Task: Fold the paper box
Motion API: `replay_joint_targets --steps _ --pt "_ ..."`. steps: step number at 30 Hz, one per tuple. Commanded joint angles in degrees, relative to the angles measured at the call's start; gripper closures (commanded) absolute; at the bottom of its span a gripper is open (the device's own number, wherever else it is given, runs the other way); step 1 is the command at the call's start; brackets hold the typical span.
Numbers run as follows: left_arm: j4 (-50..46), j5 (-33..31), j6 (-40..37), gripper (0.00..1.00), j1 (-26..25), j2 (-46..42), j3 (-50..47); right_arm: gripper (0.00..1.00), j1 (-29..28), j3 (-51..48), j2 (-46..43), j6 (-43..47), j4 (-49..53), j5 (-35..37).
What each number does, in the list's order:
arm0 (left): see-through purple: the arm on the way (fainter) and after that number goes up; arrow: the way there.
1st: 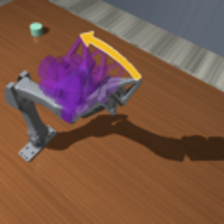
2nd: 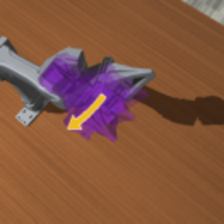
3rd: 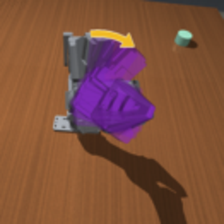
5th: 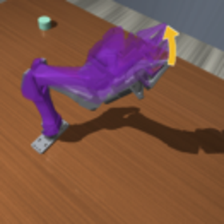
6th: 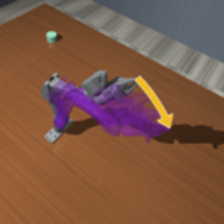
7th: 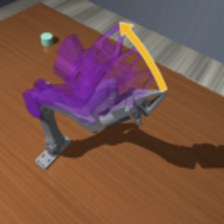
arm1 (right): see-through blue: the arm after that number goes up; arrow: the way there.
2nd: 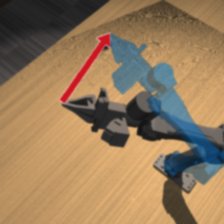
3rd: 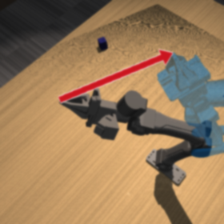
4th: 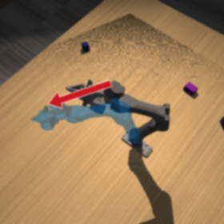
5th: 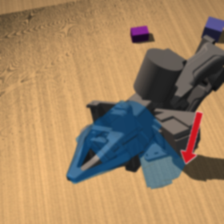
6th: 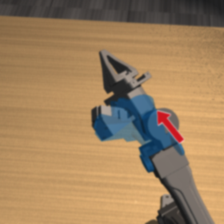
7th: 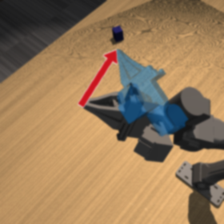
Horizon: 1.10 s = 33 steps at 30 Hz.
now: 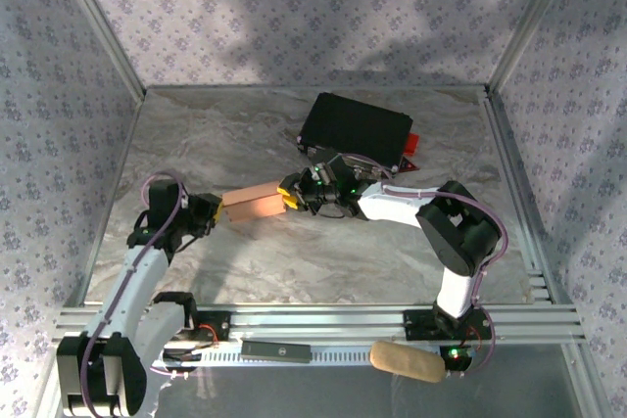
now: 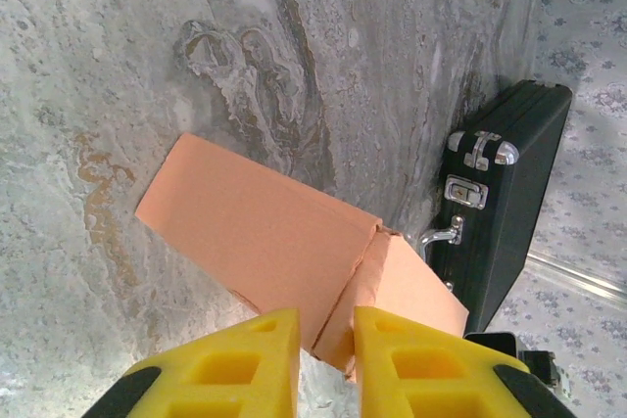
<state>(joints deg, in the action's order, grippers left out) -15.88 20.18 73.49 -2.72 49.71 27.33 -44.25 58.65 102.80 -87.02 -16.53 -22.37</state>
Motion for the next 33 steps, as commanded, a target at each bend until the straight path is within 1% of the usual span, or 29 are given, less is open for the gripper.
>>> replay_joint_targets --steps 1,10,14,16,19,21,23,26,33 --pt "-0.47 -0.71 0.07 0.8 0.19 0.3 -1.82 0.68 0.04 -0.34 1.35 0.76 4.1 0.66" --pt "0.37 0.64 0.43 0.8 0.13 1.0 -3.18 0.68 -0.22 -0.39 1.61 0.97 4.57 0.81" --pt "-0.64 0.38 0.42 0.8 -0.09 -0.32 -2.46 0.66 -0.36 -0.38 1.7 1.63 5.32 1.02" --pt "-1.01 0.21 0.27 0.79 -0.06 -1.02 -2.07 0.66 -0.31 -0.01 1.29 2.54 6.89 1.5" --pt "-2.11 0.5 -0.02 0.79 -0.17 -0.61 -1.59 0.69 -0.4 0.67 0.53 4.17 10.96 2.62" --pt "-2.33 1.14 -0.02 0.77 -0.8 0.17 -1.66 0.7 -0.48 0.1 0.0 4.75 11.35 2.86" --pt "-2.54 1.35 0.13 0.75 -1.78 0.32 -1.76 0.7 -0.41 -0.62 -0.72 5.66 12.32 3.33" --pt "-3.21 0.55 1.01 0.7 -4.64 -0.84 -1.77 0.7 -0.4 -2.39 -3.01 7.5 14.12 4.71" --pt "-6.13 -4.07 3.23 0.67 -12.63 -5.17 -2.47 0.7 -1.1 -5.98 -8.73 11.83 17.23 7.67"
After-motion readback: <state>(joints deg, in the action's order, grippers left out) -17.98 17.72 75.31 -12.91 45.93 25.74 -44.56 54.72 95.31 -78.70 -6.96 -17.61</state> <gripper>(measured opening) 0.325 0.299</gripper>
